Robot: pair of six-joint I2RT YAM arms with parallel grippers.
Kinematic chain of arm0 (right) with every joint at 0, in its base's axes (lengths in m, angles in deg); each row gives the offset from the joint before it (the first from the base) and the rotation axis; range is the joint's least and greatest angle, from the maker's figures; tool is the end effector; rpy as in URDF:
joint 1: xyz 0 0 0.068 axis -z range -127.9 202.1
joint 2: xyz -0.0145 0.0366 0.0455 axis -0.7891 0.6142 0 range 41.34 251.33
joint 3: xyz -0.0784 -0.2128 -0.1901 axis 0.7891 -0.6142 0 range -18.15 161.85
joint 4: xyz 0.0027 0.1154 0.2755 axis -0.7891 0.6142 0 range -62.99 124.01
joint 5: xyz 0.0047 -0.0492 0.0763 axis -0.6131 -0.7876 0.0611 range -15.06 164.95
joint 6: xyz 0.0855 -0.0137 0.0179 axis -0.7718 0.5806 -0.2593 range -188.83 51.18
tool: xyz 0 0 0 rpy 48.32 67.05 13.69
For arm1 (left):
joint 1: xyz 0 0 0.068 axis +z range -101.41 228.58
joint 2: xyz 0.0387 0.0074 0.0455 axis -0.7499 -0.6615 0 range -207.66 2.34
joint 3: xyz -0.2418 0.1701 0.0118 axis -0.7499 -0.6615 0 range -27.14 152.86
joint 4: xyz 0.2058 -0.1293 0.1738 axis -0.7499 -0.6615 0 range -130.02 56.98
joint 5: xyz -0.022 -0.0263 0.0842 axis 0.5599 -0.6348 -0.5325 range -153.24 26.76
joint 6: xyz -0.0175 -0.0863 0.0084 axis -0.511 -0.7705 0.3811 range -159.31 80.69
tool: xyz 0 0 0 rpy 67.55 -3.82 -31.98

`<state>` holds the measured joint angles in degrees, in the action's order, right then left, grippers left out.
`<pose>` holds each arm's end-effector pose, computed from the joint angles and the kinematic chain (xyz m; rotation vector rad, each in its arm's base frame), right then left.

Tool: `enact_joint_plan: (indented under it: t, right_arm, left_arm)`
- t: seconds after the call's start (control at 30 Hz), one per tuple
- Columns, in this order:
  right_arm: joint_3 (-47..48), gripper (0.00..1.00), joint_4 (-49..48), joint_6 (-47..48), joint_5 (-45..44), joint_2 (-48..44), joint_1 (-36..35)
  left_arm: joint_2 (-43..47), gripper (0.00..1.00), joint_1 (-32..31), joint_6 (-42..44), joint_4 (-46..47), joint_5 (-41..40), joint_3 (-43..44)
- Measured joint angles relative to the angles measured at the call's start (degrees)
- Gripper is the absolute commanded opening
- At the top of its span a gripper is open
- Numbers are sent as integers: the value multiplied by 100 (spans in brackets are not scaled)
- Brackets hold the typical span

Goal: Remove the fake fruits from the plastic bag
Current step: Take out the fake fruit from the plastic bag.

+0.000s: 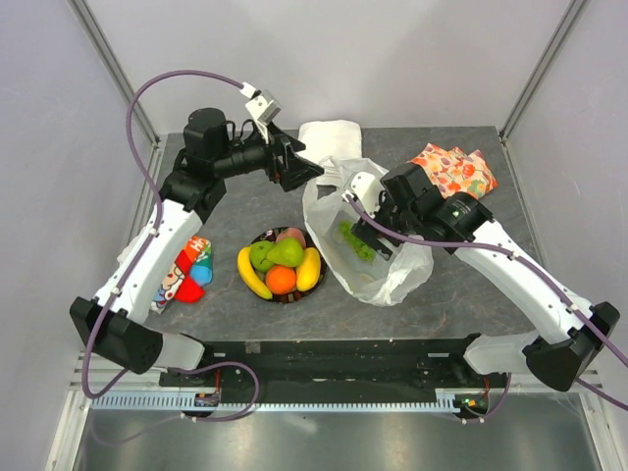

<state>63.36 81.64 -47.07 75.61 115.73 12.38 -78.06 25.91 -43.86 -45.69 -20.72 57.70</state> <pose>0.2459 0.2054 0.3730 -1.2345 2.0652 0.1597 0.3318 -0.1962 0.4602 0.8249 1.5728 -0.9797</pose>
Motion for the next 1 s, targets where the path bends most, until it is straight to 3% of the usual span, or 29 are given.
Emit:
enact_joint_plan:
  t: [0.2,0.4,0.47,0.53,0.6,0.87,1.0]
  right_arm:
    - [-146,89,26,-129,9,24,101]
    - [-146,90,17,-160,-2,136,221]
    - [-146,88,17,-157,15,160,247]
    - [-146,86,22,-144,101,195,262]
    - [-146,85,44,-140,140,245,262]
    - [-1340,84,400,260,92,-348,262]
    - [-1464,78,496,551,33,-361,262]
  left_arm:
    - [304,95,-90,-55,155,149,-96]
    - [37,84,-407,94,101,-398,-114]
    - [-105,70,-459,125,59,-684,-125]
    - [-240,30,-461,179,26,-942,-133]
    - [-273,2,-444,216,0,-1025,-199]
    - [420,2,-439,304,-79,-968,-1451]
    - [1016,2,-446,293,-164,-807,-2072]
